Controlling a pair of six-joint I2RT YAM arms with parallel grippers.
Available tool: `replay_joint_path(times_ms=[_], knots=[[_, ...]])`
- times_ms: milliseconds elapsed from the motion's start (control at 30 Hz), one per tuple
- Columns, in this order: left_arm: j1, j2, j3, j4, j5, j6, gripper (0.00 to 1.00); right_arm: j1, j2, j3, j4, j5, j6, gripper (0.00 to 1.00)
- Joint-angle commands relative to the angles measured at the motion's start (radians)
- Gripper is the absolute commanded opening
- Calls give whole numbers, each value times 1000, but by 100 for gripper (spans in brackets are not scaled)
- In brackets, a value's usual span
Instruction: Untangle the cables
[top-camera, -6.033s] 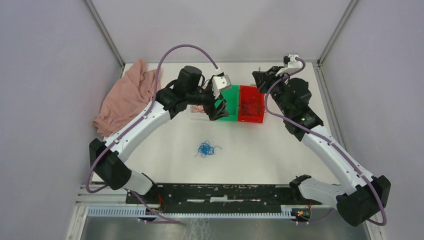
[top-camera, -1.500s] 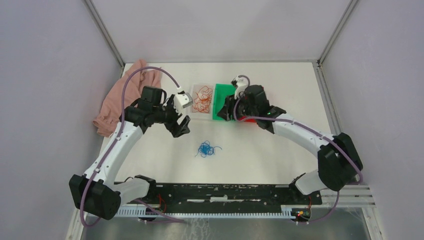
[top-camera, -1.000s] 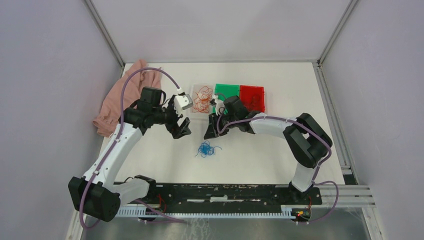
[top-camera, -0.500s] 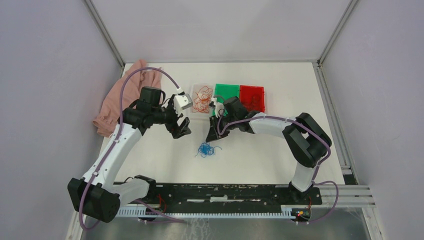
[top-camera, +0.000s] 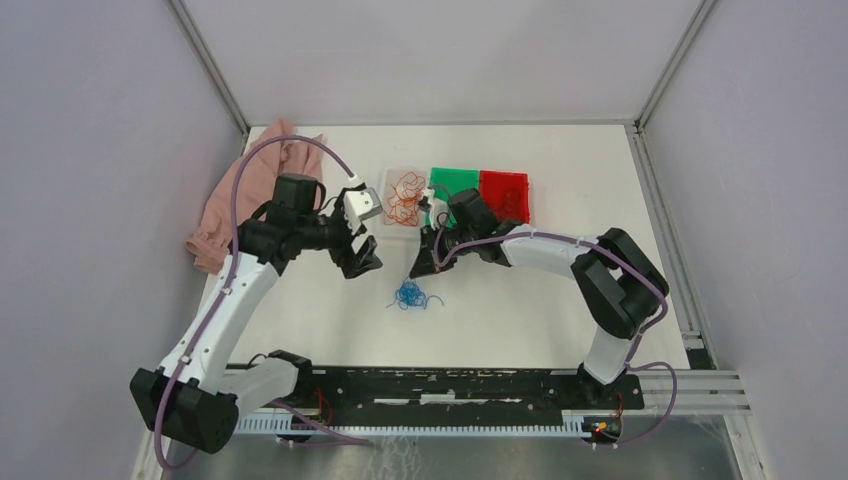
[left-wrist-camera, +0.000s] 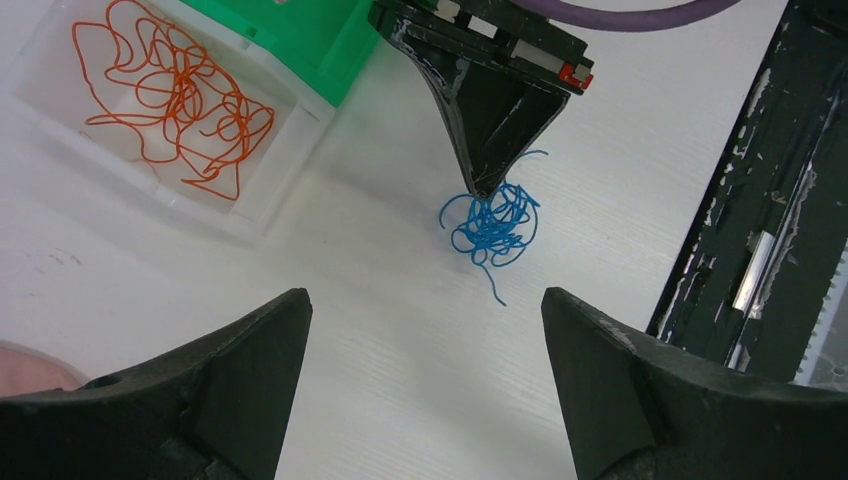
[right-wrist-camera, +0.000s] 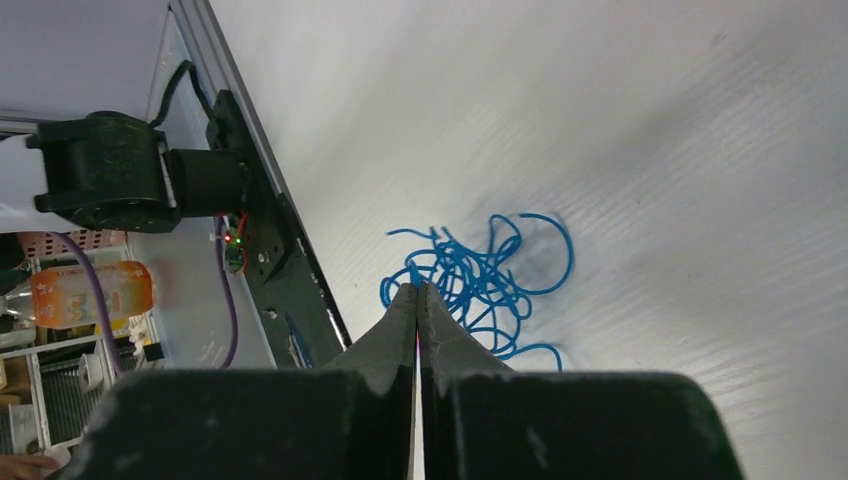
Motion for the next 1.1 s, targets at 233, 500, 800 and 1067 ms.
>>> replay_joint_path(times_ms=[233,500,800,1067], knots=[[3,-195,-170,179,158,-112,89,93,-244,44,103,62,82,0],[3,-211,-194,195,151,-49,76,158,-292,77,100,173,95,0],[4,-200,-191,71,230,28,66,177,-333,75,119,198,126,0],[3,-170,-132,162,194,12,58,189,-343,75,110,178,129,0]])
